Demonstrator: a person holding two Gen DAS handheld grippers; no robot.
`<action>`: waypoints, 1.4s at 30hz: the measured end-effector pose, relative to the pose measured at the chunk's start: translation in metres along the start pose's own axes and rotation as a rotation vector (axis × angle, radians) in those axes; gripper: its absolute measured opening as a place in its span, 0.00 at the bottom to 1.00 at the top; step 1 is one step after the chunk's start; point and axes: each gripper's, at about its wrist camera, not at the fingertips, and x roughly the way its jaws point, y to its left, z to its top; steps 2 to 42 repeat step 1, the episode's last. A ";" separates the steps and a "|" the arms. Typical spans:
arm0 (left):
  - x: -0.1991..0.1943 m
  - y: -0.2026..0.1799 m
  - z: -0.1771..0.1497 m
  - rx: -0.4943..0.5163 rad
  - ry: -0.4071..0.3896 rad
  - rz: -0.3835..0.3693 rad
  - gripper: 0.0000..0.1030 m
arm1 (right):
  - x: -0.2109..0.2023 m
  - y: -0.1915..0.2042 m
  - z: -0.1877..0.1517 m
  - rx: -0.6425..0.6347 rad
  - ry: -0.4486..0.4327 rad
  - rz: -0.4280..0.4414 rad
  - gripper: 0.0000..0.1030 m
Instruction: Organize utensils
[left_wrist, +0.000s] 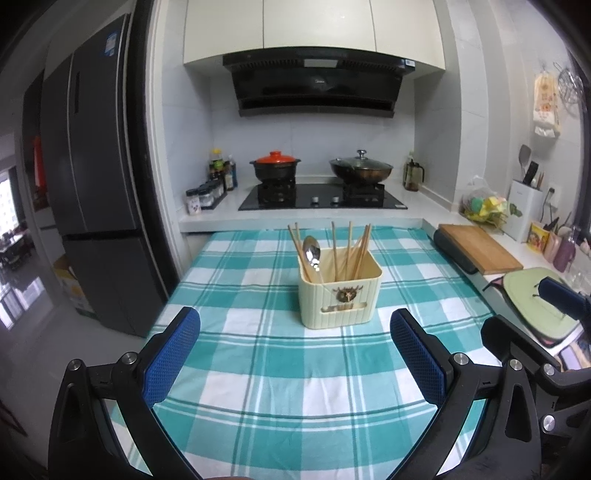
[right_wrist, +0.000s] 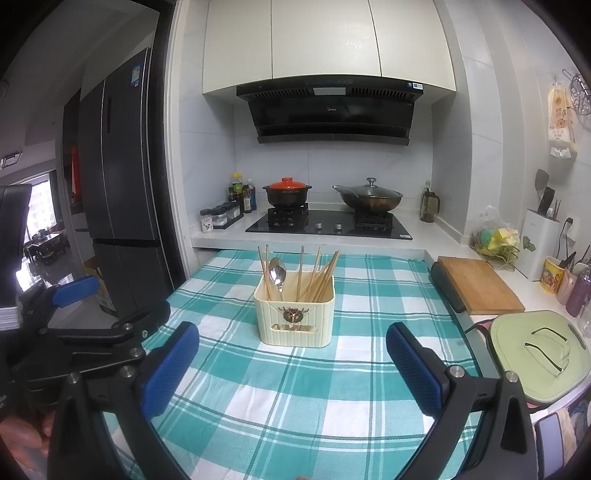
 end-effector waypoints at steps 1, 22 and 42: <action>0.000 0.000 0.000 0.002 0.001 0.000 1.00 | 0.000 0.001 -0.001 0.001 0.000 0.001 1.00; 0.000 0.000 0.000 0.002 0.001 0.000 1.00 | 0.000 0.001 -0.001 0.001 0.000 0.001 1.00; 0.000 0.000 0.000 0.002 0.001 0.000 1.00 | 0.000 0.001 -0.001 0.001 0.000 0.001 1.00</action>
